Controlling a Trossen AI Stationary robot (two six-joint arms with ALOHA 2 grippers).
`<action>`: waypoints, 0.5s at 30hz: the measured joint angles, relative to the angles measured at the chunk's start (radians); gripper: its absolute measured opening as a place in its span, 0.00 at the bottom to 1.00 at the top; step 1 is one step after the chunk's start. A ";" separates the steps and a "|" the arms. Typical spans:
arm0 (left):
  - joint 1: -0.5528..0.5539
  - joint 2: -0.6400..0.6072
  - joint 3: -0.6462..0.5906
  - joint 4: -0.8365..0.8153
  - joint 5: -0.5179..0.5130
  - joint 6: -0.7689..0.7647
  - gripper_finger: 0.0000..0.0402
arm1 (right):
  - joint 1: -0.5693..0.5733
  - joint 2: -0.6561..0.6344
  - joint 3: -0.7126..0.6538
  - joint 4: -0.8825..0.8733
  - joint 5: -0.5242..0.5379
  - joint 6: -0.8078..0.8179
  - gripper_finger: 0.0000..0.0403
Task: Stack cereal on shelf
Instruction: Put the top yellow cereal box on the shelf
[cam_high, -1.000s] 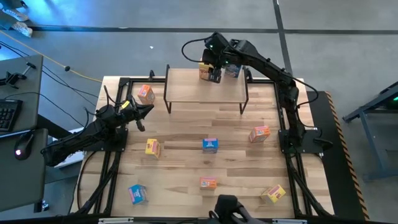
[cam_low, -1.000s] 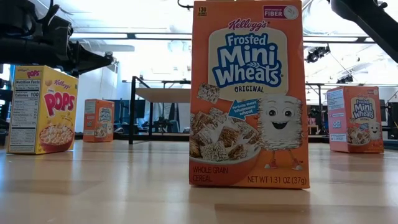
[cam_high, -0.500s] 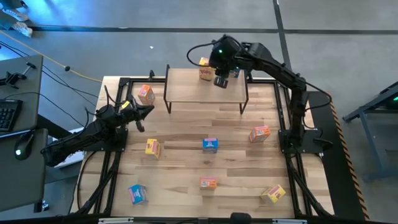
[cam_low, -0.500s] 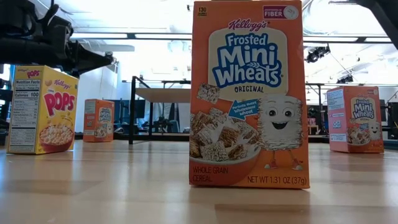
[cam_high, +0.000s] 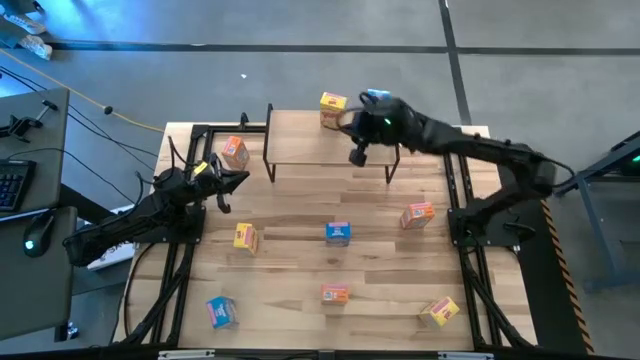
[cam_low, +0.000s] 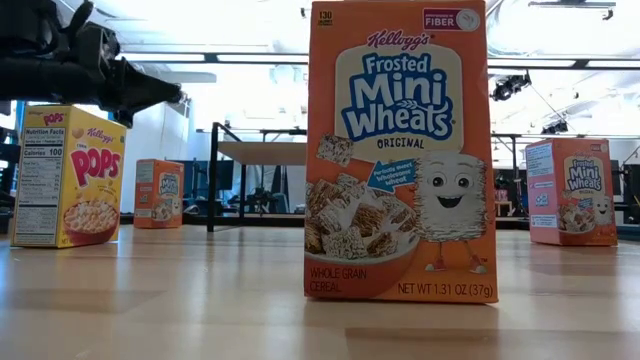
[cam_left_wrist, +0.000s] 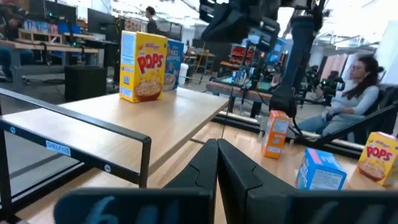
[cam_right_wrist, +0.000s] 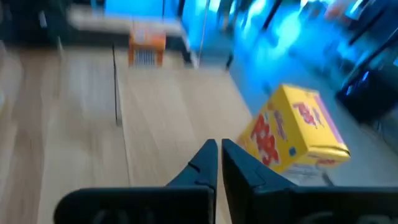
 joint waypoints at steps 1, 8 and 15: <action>0.000 0.020 0.008 0.004 0.000 0.004 0.00 | 0.004 -0.024 -0.061 0.085 -0.003 0.004 0.01; 0.000 0.237 0.103 0.139 0.023 0.023 0.00 | -0.003 -0.096 -0.360 0.481 -0.082 0.060 0.00; 0.000 0.528 0.242 0.221 0.051 0.028 0.00 | -0.003 -0.095 -0.488 0.651 -0.138 0.075 0.00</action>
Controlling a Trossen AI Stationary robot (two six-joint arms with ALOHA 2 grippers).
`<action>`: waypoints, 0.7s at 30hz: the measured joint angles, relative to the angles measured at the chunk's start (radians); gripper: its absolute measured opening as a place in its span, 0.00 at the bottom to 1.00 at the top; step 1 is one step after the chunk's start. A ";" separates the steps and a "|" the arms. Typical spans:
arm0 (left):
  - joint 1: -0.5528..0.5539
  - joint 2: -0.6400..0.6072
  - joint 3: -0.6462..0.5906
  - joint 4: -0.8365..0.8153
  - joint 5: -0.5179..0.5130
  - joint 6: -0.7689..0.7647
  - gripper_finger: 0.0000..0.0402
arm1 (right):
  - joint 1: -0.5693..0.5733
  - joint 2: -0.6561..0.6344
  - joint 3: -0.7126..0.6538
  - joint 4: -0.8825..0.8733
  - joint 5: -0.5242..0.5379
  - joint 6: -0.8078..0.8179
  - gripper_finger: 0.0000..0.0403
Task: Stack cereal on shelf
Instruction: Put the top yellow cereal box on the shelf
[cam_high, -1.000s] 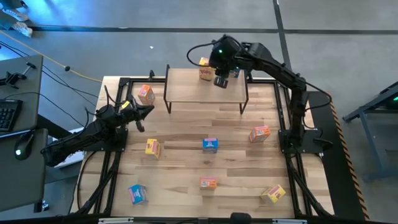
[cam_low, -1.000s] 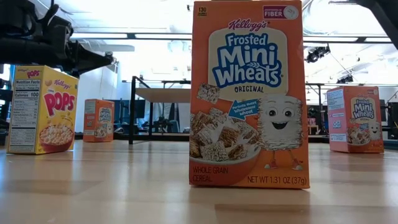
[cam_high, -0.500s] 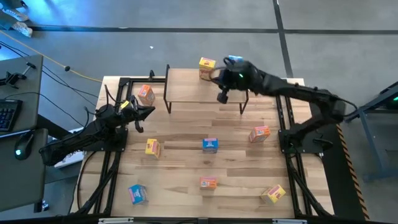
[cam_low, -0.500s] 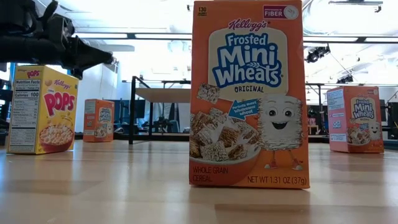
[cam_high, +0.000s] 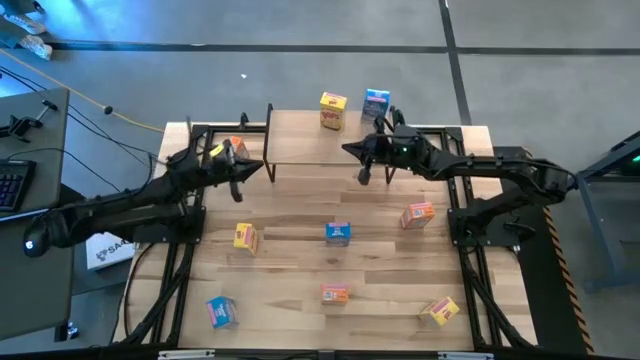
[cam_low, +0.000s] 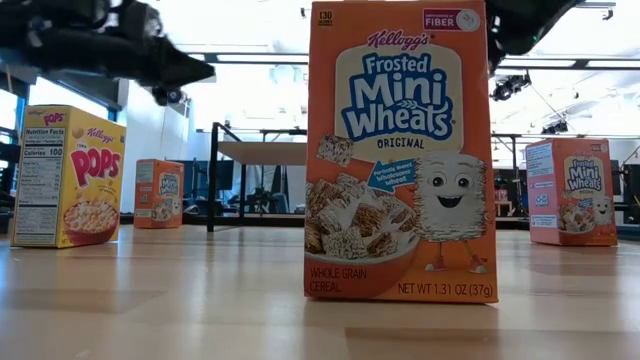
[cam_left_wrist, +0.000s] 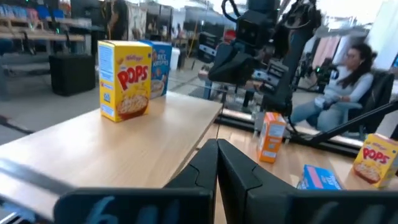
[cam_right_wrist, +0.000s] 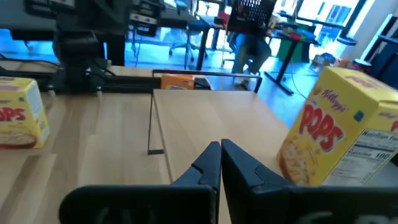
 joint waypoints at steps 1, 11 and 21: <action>0.000 0.045 0.029 0.003 0.000 0.009 0.00 | -0.004 0.000 -0.020 0.039 -0.012 0.002 0.00; 0.010 0.416 0.319 -0.043 -0.003 0.115 0.00 | -0.011 0.000 -0.093 0.186 -0.053 0.023 0.00; 0.082 0.641 0.503 -0.136 -0.005 0.148 0.00 | -0.011 0.000 -0.093 0.191 -0.043 0.016 0.00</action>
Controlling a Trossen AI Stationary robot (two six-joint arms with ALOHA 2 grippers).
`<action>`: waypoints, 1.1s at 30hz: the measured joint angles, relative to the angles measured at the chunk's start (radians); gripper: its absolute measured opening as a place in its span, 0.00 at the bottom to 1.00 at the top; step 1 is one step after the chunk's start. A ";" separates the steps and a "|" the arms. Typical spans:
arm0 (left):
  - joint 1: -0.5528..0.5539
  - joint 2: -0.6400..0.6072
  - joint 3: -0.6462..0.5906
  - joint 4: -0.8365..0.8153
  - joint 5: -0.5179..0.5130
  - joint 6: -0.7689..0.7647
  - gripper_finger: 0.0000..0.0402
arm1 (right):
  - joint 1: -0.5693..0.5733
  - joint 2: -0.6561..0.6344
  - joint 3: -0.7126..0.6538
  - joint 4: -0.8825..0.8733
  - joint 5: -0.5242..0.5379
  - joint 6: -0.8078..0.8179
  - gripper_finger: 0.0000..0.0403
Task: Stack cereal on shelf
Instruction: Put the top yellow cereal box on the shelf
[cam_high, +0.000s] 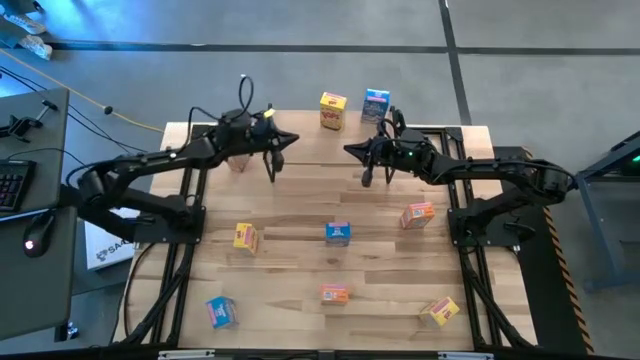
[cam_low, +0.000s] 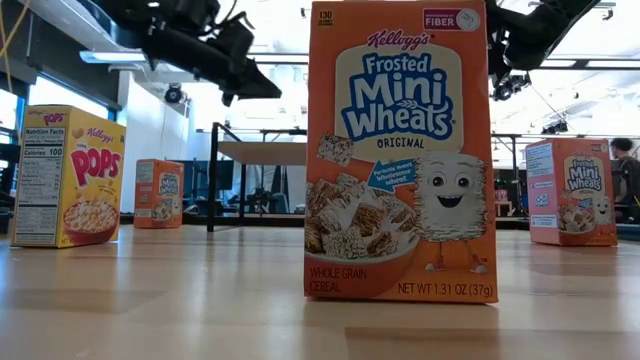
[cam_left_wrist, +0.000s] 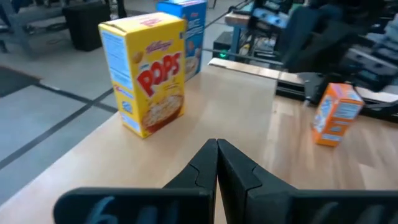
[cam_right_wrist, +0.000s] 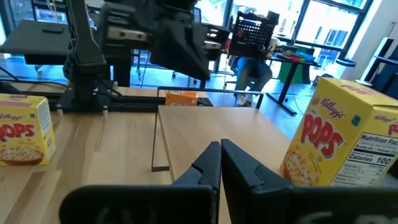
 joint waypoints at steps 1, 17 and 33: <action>0.007 0.016 0.012 -0.001 0.000 -0.001 0.00 | 0.000 0.000 0.000 0.000 0.003 0.001 0.00; 0.074 0.275 0.222 -0.123 0.003 0.049 0.00 | 0.006 0.001 0.021 -0.037 0.075 0.134 0.00; 0.116 0.436 0.335 0.050 -0.111 0.070 0.00 | 0.013 0.254 0.334 -0.263 0.295 0.130 0.00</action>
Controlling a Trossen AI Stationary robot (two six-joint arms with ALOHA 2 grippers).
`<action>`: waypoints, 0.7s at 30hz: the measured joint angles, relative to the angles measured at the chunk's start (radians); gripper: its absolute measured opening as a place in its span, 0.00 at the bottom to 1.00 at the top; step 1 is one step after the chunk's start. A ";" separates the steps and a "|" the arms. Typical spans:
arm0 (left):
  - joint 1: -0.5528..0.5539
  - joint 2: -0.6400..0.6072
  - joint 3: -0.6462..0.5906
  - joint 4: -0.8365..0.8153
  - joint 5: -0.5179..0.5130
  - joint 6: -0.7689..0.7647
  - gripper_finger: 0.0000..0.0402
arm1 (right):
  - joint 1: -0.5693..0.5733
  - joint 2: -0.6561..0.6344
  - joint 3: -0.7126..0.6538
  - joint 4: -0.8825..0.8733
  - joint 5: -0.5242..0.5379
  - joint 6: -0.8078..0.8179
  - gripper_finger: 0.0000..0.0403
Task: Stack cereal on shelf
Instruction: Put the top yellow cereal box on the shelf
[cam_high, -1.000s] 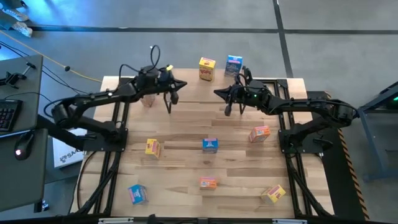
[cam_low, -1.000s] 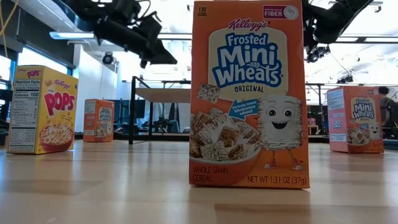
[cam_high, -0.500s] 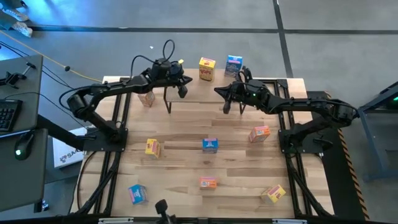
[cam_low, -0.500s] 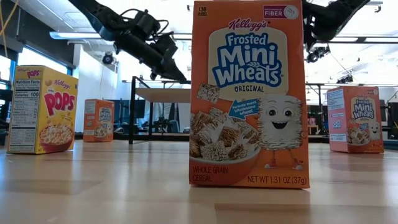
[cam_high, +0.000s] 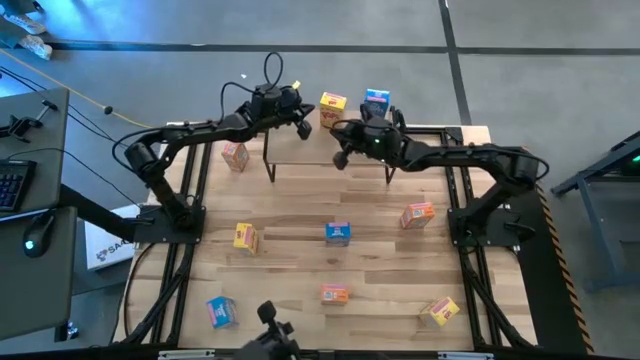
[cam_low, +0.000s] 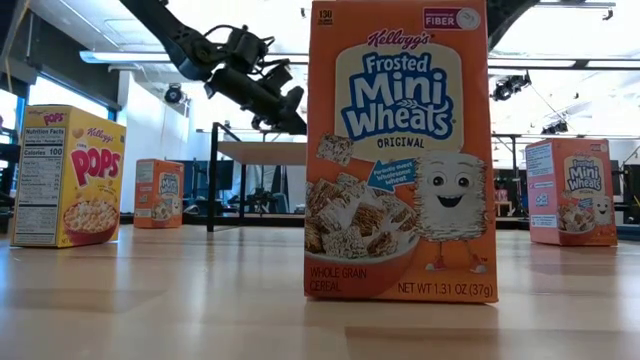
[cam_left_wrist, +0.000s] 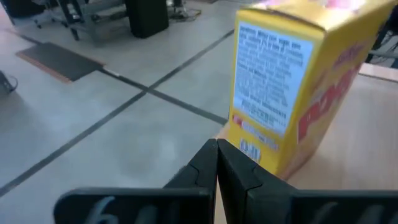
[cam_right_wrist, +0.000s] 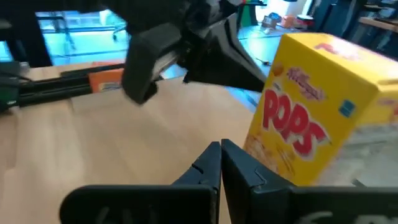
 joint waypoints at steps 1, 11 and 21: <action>-0.002 0.005 0.000 0.002 0.003 0.005 0.00 | 0.000 0.016 0.019 -0.011 0.018 -0.001 0.00; -0.022 0.015 0.002 0.072 0.013 0.016 0.00 | -0.034 0.058 0.088 -0.088 0.129 0.039 0.00; -0.037 0.015 0.002 0.093 0.026 0.015 0.00 | -0.058 0.058 0.088 -0.100 0.149 0.042 0.00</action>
